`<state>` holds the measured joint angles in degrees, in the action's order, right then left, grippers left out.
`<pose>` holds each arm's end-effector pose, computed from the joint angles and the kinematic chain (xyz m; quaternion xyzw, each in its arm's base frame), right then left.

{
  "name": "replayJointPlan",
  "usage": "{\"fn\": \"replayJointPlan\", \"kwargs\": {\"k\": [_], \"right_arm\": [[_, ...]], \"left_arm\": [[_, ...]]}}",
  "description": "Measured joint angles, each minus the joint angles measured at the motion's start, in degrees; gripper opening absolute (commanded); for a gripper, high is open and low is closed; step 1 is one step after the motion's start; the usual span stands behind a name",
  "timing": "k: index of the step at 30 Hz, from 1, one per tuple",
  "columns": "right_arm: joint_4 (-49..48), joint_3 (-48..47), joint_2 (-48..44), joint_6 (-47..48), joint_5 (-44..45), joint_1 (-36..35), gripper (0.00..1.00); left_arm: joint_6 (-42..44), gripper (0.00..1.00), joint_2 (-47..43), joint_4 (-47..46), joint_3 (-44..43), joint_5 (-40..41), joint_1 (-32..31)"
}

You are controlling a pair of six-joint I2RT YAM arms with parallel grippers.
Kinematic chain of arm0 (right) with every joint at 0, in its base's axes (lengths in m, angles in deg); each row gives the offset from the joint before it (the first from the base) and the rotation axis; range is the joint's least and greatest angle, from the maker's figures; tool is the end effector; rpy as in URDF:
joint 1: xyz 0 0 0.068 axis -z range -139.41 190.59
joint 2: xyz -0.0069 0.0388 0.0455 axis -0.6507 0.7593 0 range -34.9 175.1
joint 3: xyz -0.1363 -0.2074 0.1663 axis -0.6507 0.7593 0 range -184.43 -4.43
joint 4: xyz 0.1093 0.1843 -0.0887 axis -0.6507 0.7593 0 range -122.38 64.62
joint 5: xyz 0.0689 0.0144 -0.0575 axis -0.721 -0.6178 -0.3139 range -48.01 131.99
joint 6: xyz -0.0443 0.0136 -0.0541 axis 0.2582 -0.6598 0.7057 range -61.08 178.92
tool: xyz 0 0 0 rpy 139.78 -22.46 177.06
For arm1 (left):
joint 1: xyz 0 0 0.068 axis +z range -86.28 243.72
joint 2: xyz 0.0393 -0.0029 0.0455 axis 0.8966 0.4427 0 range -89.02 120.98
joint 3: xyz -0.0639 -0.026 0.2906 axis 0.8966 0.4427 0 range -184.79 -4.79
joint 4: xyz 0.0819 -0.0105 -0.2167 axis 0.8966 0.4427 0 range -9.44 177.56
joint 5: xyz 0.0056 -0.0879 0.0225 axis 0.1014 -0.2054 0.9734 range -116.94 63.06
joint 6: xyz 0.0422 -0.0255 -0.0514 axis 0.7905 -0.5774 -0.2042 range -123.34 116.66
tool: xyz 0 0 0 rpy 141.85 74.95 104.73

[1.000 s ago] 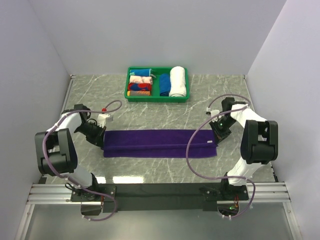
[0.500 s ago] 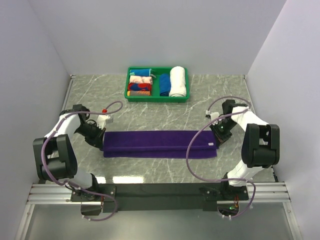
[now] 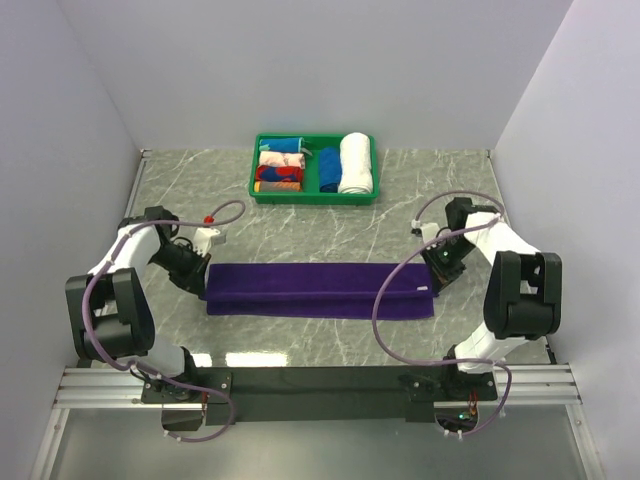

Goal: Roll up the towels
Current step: Fold the towel

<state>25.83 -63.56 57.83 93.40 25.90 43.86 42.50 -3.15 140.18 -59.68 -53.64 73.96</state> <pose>0.2410 0.0025 0.2057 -0.2642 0.9541 0.1375 0.0305 0.2127 0.0117 0.2188 0.2963 0.9268 -0.2061 0.1041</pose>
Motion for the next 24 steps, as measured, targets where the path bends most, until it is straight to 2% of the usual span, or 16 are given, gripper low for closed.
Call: {"fn": "replayJointPlan", "kwargs": {"k": [9,10,11,12,13,14,16,17,20,24], "right_arm": [[1.3,0.4,-2.7,1.1,-1.0,0.0,0.01],[1.4,0.9,-2.6,1.2,-1.0,0.0,0.12],[1.4,1.4,-2.6,1.3,-1.1,0.0,0.19],[1.6,1.7,-2.6,1.4,-1.2,0.0,0.25],[1.9,1.9,-2.6,1.8,-1.2,0.0,0.36],[2.3,2.0,-2.6,2.3,-1.2,0.0,0.40],[3.1,2.0,-2.8,3.3,-1.2,0.0,0.47],[3.5,2.0,-3.2,3.9,-1.2,0.0,0.48],[5.8,1.2,-5.4,5.1,-2.2,0.3,0.45],[7.2,-2.8,-6.2,4.4,-4.4,0.2,0.33]], "left_arm": [[1.1,0.01,0.0,0.8,-0.5,0.2,0.0],[1.3,0.02,0.0,0.7,-0.2,0.2,0.0],[1.5,0.13,0.0,0.6,0.2,0.4,0.0],[1.8,0.19,0.0,0.6,0.6,0.7,0.0],[2.0,0.25,0.0,0.6,1.0,1.2,0.0],[2.5,0.35,0.0,0.7,1.3,1.7,0.0],[3.4,0.41,-0.1,1.0,1.4,2.5,0.1],[3.8,0.45,-0.4,1.1,1.3,2.6,0.1],[4.5,0.46,-1.4,2.4,0.7,2.4,0.1],[3.9,0.41,-1.5,3.3,-3.0,0.3,0.0]]}}
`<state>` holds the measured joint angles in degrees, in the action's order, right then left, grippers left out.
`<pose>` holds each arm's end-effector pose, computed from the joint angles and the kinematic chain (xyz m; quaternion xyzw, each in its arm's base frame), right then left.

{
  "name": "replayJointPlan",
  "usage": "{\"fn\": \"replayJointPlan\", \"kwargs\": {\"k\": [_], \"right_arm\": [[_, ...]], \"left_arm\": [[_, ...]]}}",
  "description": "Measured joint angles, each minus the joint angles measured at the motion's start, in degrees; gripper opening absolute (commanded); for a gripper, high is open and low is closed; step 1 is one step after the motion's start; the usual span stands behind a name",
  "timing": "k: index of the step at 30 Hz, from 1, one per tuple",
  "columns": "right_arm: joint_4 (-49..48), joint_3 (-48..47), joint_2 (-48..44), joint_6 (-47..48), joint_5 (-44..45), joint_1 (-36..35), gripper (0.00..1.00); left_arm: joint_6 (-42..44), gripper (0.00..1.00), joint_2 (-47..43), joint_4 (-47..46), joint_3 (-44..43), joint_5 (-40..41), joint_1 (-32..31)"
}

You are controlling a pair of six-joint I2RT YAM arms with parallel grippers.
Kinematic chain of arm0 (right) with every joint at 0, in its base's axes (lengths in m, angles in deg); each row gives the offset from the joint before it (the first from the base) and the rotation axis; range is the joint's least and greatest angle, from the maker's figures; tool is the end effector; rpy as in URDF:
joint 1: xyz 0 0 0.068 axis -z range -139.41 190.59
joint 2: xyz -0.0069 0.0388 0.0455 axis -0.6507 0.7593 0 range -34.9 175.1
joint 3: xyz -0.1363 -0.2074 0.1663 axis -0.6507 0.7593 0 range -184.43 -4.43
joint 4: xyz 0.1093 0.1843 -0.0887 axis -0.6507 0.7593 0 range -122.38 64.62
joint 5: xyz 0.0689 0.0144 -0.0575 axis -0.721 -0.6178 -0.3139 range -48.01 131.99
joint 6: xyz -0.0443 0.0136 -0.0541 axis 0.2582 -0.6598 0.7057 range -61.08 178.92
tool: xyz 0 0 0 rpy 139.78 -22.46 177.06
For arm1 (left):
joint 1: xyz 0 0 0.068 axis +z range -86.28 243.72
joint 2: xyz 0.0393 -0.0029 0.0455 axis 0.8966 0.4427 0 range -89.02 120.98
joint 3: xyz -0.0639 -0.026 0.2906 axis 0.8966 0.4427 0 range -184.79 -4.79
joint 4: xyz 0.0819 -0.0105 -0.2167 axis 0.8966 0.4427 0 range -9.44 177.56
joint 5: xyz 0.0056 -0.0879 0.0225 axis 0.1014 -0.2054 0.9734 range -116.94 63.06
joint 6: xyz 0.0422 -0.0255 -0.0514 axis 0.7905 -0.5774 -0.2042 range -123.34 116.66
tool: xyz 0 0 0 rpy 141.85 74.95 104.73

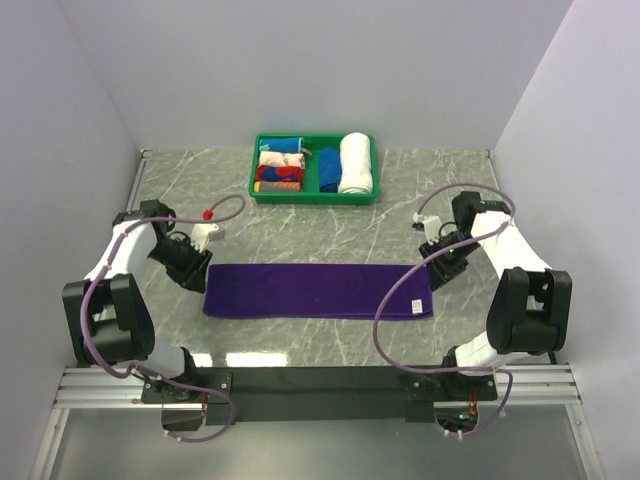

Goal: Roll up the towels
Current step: Fold the towel

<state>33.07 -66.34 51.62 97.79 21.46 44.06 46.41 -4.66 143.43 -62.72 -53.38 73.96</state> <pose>0.2218 0.0072 0.2406 -0.2991 0.9374 0.1664 0.0639 0.2119 0.0118 0.2351 0.3304 0.9157 -0.1950 0.1195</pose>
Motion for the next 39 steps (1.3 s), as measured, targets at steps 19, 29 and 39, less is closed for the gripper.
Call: {"fn": "replayJointPlan", "kwargs": {"k": [19,29,39], "right_arm": [[-9.8,2.5,15.1,-13.1,11.1,-8.0,0.25],[-12.4,-16.8,24.6,-18.3,17.1,-7.8,0.31],[-11.9,-18.0,18.6,-22.5,14.2,-2.1,0.43]], "left_arm": [[-18.7,0.35,6.2,-16.6,6.5,2.8,-7.3],[-26.8,0.42,7.2,-18.9,2.8,-0.2,-7.3],[-29.7,0.58,0.9,-18.2,-0.3,-2.7,-7.3]]}}
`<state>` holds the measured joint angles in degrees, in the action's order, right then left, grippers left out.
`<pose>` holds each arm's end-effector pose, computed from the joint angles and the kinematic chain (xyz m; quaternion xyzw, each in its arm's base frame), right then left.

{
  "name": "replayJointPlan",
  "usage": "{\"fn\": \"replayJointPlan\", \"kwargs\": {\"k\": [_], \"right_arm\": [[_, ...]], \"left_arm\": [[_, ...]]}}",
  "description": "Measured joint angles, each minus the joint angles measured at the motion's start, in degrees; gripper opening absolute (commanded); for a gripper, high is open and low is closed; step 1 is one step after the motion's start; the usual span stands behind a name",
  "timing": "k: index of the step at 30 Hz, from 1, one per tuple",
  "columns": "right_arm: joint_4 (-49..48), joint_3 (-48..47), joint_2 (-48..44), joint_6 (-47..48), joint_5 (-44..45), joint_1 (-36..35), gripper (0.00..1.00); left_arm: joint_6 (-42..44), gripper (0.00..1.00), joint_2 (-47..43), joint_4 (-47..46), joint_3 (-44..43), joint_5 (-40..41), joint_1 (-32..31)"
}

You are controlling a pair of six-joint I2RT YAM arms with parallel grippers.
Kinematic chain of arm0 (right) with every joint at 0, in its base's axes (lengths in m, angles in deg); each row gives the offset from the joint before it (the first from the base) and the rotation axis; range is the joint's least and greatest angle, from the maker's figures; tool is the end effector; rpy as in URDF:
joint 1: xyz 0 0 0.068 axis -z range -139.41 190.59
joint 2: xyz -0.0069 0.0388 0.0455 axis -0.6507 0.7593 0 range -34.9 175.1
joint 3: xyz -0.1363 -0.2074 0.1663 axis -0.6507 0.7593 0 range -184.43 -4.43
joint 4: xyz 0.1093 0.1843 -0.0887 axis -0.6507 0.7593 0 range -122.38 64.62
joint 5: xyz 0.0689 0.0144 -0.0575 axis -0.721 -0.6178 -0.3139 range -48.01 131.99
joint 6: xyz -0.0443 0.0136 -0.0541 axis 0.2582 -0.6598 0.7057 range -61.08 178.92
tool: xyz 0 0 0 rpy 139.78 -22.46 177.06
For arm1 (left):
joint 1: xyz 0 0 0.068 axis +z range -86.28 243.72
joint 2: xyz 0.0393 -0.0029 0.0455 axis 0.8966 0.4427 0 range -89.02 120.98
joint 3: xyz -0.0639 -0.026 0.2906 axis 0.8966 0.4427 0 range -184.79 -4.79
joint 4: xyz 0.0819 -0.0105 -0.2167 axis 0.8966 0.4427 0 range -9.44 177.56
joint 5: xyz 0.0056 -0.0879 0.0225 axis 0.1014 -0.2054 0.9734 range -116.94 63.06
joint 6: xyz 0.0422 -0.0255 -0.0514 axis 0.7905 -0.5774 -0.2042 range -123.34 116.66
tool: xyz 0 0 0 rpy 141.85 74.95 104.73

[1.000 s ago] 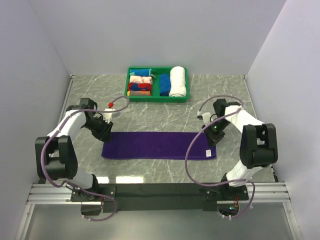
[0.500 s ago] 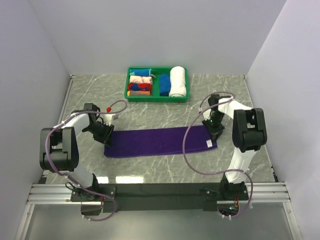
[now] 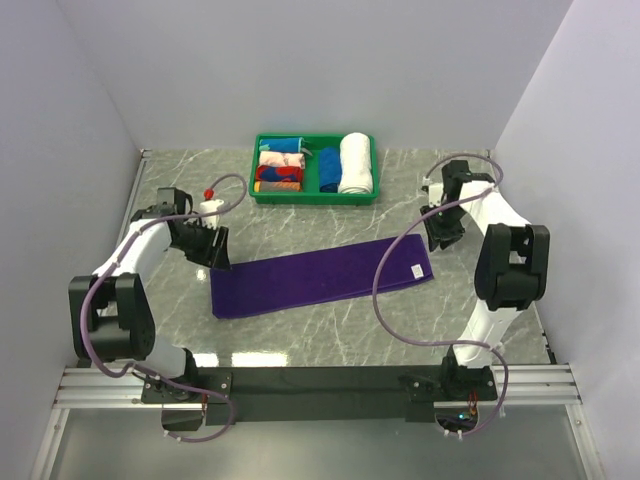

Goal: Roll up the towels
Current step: Fold the towel

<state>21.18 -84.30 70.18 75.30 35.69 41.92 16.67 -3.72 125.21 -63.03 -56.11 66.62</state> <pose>0.3398 -0.0014 0.2280 -0.1355 0.9844 0.0390 0.1049 0.2537 -0.0157 0.2408 0.1818 0.9389 -0.2130 0.2002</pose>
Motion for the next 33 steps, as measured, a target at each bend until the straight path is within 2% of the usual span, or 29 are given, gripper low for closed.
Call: {"fn": "replayJointPlan", "kwargs": {"k": [11,17,20,22,24,28,32,33], "right_arm": [[-0.7,3.5,5.9,-6.1,-3.7,0.5,0.46],[-1.6,3.5,7.1,-7.1,-3.5,-0.3,0.41],[-1.7,3.6,7.2,-7.5,-3.0,-2.0,0.34],[-1.8,3.8,7.2,-7.4,-2.8,-3.3,0.14],[-1.9,4.0,7.2,-7.5,-2.8,-4.0,0.00],[-1.7,4.0,7.1,-7.5,-3.4,-3.2,0.00],[-1.3,4.0,6.7,-5.9,-3.2,0.5,0.00],[-1.3,4.0,6.5,-5.1,-2.5,1.8,0.00]], "left_arm": [[0.0,0.60,-1.0,0.7,-1.0,0.1,0.0],[0.0,0.61,-2.8,0.7,-1.0,0.5,0.0],[-0.1,0.60,-2.9,0.6,-1.0,0.6,0.0],[-0.2,0.60,-2.9,0.6,-1.0,0.6,0.0],[-0.3,0.60,-2.9,0.6,-1.0,0.7,0.0],[-0.5,0.61,-2.9,0.6,-1.0,1.0,0.0],[-0.4,0.61,-2.9,0.7,-1.0,1.0,0.0],[-0.4,0.70,-2.9,0.7,-1.0,1.0,0.0]]}}
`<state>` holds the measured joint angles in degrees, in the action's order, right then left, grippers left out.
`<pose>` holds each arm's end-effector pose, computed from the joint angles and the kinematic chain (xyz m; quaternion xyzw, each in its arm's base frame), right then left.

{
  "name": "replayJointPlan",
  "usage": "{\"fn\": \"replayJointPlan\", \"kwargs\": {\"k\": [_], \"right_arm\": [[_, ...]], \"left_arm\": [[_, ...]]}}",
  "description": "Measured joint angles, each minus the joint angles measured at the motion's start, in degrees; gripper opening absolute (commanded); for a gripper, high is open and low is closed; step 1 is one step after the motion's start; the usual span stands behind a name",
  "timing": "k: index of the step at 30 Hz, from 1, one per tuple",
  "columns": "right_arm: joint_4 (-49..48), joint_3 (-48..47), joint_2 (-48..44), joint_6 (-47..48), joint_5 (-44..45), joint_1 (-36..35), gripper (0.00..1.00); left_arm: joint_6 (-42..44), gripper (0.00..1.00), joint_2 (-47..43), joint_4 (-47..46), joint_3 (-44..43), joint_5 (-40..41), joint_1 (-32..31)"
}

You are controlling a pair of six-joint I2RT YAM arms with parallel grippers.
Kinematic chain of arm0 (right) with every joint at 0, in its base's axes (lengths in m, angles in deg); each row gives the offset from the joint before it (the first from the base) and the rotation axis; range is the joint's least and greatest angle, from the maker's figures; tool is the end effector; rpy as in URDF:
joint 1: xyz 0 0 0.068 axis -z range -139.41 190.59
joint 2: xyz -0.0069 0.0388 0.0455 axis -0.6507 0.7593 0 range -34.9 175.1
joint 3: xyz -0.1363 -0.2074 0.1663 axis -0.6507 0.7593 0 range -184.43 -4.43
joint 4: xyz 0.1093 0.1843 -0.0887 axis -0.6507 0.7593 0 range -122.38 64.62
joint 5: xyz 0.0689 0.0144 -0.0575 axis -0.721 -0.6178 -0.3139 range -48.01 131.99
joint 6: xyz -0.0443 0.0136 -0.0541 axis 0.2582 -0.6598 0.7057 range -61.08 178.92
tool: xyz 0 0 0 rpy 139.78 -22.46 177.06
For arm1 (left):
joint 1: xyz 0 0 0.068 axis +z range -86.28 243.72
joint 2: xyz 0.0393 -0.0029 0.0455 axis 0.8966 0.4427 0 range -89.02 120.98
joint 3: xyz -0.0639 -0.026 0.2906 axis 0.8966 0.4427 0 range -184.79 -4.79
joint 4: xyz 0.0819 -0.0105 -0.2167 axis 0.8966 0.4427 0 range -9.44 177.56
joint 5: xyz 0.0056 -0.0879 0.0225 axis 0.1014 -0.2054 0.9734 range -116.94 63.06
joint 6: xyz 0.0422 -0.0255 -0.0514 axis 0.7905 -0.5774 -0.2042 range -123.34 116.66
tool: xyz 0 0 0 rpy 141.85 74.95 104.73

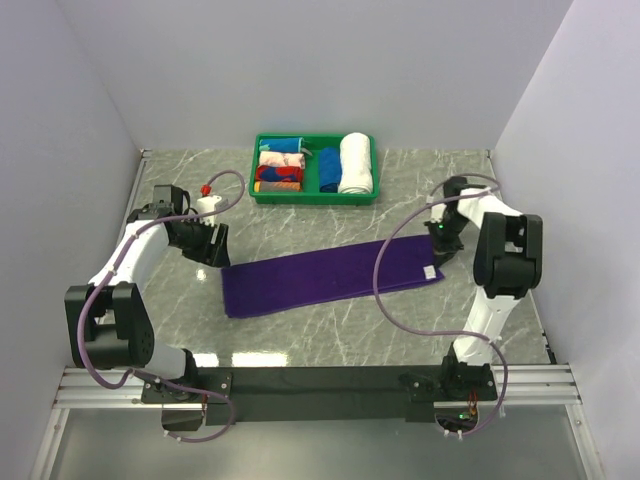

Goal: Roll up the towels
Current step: Fold the towel

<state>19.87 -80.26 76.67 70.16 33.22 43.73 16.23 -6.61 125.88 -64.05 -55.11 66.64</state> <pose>0.3395 -0.0096 0.1763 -0.0718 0.9943 0.0737 0.0269 0.2484 -0.0150 0.2561 0.1830 0.9362 -0.1991 0.2244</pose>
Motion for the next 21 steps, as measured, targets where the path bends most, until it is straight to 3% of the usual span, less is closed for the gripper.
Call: {"fn": "replayJointPlan", "kwargs": {"k": [6,7,11,21], "right_arm": [[1.7,-1.4,-2.2,3.8,2.7,4.6,0.00],[2.3,-1.8,-2.7,4.3,2.4,4.5,0.00],[3.9,-2.3,-5.1,5.4,-0.2,2.6,0.00],[5.4,0.7,-9.2,5.3,-8.9,-9.9,0.00]], "left_arm": [[0.0,0.72,0.0,0.2,-0.3,0.0,0.0],[0.0,0.86,0.0,0.2,-0.5,0.0,0.0],[-0.6,0.99,0.3,0.3,-1.6,-0.1,0.0],[-2.8,0.99,1.1,1.0,-2.8,-0.5,0.0]]}}
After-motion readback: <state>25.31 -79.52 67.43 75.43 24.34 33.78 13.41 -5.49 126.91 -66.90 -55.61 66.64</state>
